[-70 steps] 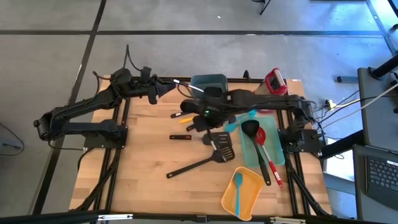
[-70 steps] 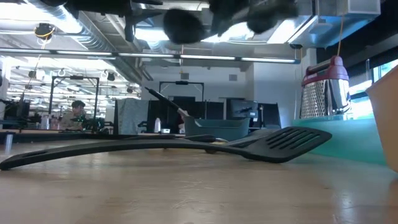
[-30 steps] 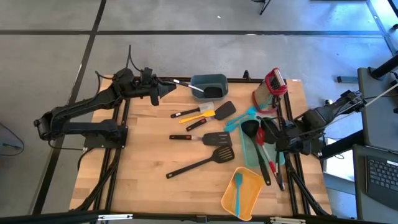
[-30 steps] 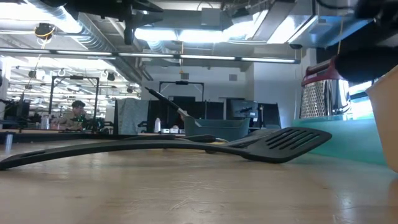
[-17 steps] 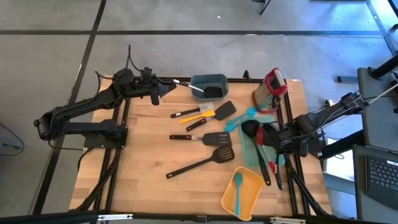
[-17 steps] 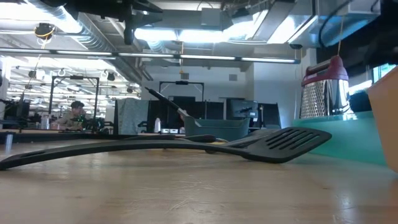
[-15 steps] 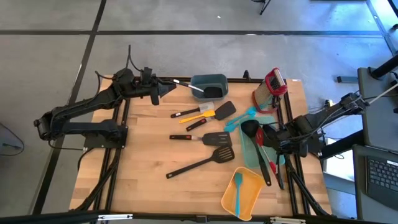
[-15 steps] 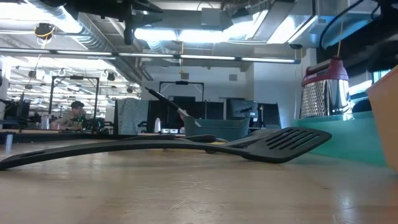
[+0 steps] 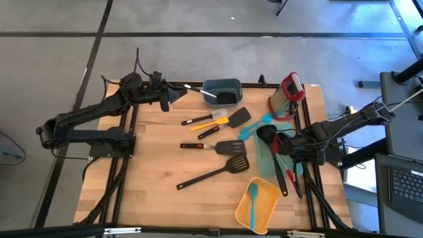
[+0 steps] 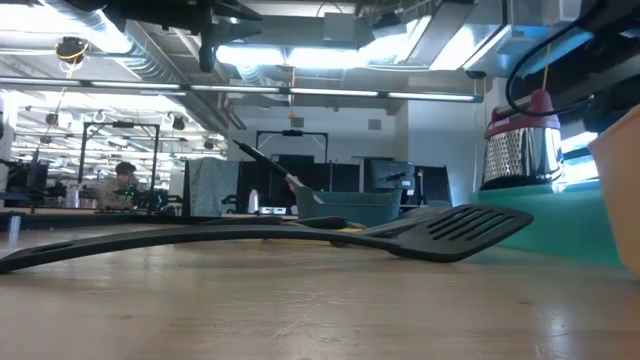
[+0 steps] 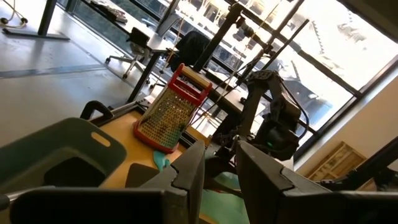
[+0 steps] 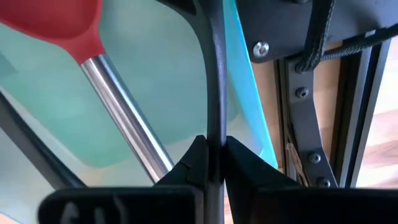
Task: Pick & Place Kitchen Items
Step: Put the black serving spoon into the green bin
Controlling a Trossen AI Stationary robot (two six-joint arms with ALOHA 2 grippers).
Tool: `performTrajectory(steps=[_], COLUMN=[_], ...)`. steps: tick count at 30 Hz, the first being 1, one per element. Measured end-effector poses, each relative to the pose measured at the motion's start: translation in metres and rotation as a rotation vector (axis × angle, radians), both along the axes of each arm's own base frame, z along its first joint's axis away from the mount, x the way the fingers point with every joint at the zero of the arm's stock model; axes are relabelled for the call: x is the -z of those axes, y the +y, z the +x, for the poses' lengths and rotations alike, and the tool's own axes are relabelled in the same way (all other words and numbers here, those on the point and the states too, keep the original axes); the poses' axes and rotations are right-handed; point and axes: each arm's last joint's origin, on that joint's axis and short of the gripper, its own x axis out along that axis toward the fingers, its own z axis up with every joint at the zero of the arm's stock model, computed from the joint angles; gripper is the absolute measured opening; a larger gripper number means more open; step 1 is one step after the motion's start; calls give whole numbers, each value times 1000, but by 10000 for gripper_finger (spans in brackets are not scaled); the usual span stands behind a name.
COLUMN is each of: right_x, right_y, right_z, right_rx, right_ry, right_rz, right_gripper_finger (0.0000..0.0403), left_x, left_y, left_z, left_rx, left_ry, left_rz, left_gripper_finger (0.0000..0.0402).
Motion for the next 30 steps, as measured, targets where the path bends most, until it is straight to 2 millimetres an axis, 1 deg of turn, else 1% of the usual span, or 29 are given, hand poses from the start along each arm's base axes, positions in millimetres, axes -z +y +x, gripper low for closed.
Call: performTrajectory(steps=[11, 18, 30], right_x=[0, -1, -1], right_y=[-4, -6, -9], right_z=[1, 1, 2], right_rx=[26, 54, 127], right_ry=[-8, -12, -15], right_rz=[-3, -8, -41], right_gripper_finger=[28, 28, 28], left_x=[0, 0, 0], left_y=[0, -5, -11], left_z=[0, 3, 6], left_rx=[1, 24, 15], left_ry=[-3, -2, 2], left_rz=[-13, -6, 7], left_gripper_finger=[86, 86, 86])
